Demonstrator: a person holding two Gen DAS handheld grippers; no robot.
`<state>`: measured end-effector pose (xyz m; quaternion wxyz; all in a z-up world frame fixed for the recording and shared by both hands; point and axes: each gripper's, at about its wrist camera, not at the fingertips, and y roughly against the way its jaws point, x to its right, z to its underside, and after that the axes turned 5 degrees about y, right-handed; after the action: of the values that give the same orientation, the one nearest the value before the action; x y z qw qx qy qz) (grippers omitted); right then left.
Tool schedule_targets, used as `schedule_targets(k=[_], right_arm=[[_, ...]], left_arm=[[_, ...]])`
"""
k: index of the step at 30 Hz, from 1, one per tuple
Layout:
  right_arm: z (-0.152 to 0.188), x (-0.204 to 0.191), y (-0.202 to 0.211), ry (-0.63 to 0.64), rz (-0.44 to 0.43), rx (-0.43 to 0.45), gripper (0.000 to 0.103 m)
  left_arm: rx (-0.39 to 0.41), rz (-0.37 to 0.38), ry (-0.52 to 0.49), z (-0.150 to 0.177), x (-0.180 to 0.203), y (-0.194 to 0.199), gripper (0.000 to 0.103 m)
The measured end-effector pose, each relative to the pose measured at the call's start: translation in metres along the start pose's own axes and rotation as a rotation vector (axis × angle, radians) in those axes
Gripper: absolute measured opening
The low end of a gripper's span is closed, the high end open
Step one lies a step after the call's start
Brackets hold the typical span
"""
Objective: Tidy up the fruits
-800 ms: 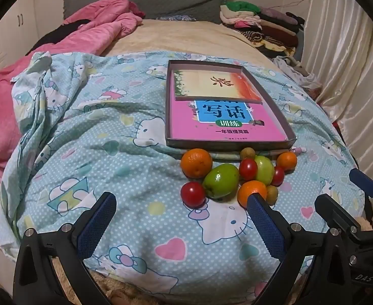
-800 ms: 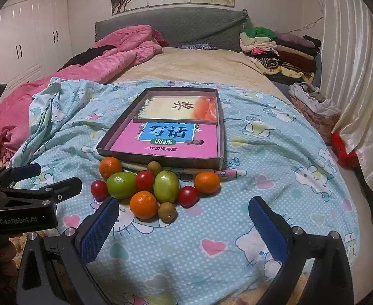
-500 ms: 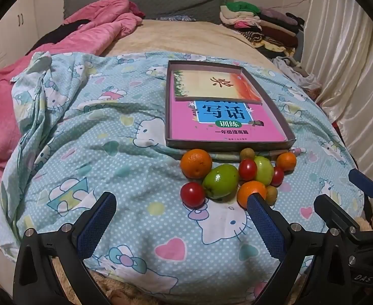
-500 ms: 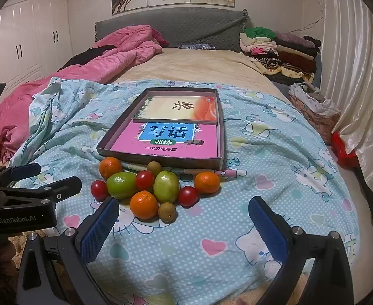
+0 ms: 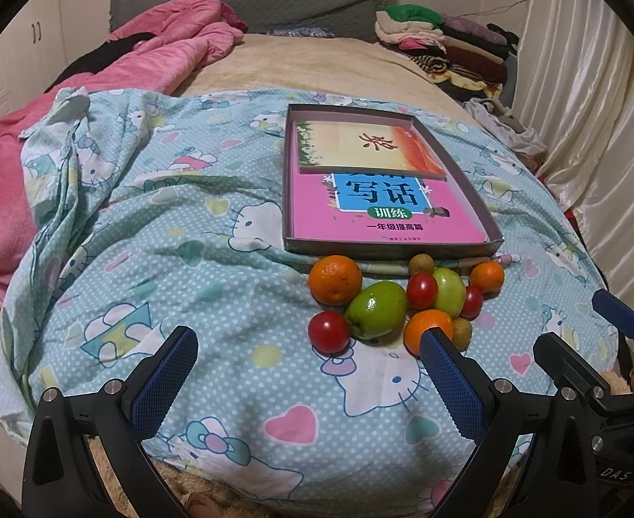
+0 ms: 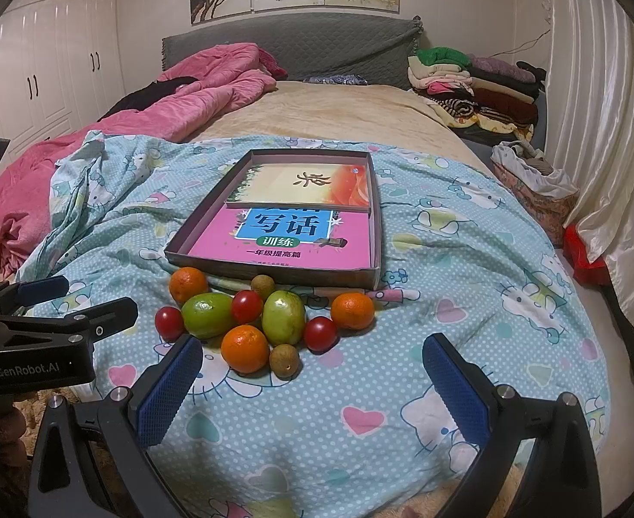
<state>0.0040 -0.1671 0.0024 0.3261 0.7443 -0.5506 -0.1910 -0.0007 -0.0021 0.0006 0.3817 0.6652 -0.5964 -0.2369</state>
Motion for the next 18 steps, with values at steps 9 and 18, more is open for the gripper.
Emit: schedule_targets(k=[9, 18], right_arm=[[0.0001, 0.0003, -0.0001, -0.001, -0.001, 0.000, 0.103], [-0.0008, -0.0002, -0.0022, -0.003, -0.005, -0.004, 0.103]], left_arm=[[-0.001, -0.003, 0.003, -0.0017, -0.0018, 0.0013, 0.102], [0.005, -0.006, 0.004, -0.0024, -0.0018, 0.0014, 0.102]])
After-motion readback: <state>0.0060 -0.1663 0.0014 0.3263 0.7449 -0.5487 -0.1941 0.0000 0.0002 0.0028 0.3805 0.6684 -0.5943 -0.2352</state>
